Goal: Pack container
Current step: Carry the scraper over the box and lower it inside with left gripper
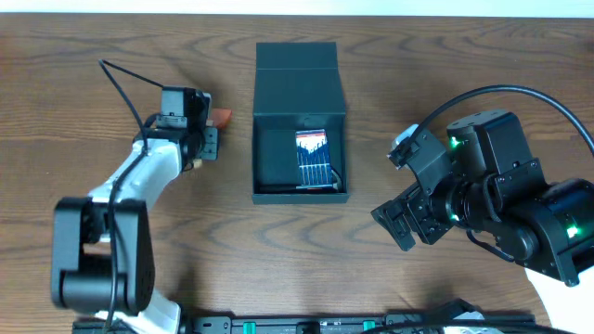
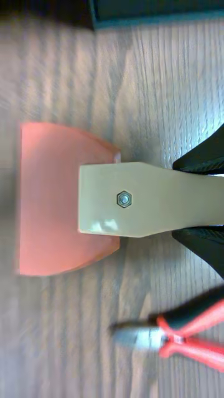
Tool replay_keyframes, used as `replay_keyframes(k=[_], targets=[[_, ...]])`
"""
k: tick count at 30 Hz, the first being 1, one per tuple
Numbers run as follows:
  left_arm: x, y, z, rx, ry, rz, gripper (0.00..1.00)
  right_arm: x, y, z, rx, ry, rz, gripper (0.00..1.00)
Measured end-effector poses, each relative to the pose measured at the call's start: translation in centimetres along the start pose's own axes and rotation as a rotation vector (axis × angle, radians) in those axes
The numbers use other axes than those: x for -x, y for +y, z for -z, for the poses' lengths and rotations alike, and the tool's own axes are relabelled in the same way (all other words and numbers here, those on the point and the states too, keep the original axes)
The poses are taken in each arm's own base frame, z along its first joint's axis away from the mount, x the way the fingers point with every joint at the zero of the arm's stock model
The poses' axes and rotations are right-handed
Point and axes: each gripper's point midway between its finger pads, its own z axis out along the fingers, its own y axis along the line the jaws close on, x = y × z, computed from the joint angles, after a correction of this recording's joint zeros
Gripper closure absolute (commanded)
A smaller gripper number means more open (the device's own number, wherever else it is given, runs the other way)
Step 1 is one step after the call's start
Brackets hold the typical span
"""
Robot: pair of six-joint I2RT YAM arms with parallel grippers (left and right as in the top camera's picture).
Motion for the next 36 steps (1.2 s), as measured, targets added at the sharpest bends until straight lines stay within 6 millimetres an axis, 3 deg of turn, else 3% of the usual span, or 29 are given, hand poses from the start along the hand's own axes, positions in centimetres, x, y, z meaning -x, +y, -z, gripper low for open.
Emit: replay_keyframes(k=[10,16,20,26,36], targets=[[5.3,-0.3,8.2,0.0,-0.249,-0.008,0.94,0.0,0.0,0.0,0.0,0.0,0.0,0.01],[6.2,-2.2,10.6,-0.033,-0.312,-0.049,0.94,0.0,0.0,0.0,0.0,0.0,0.0,0.01],[5.9,-6.3,11.7,-0.125,-0.325,-0.152,0.94,0.0,0.0,0.0,0.0,0.0,0.0,0.01],[2.9,-12.3,11.9,-0.277,-0.25,-0.342,0.94,0.0,0.0,0.0,0.0,0.0,0.0,0.01],[2.3,-15.6,12.8,-0.44,-0.28,-0.486,0.94,0.0,0.0,0.0,0.0,0.0,0.0,0.01]])
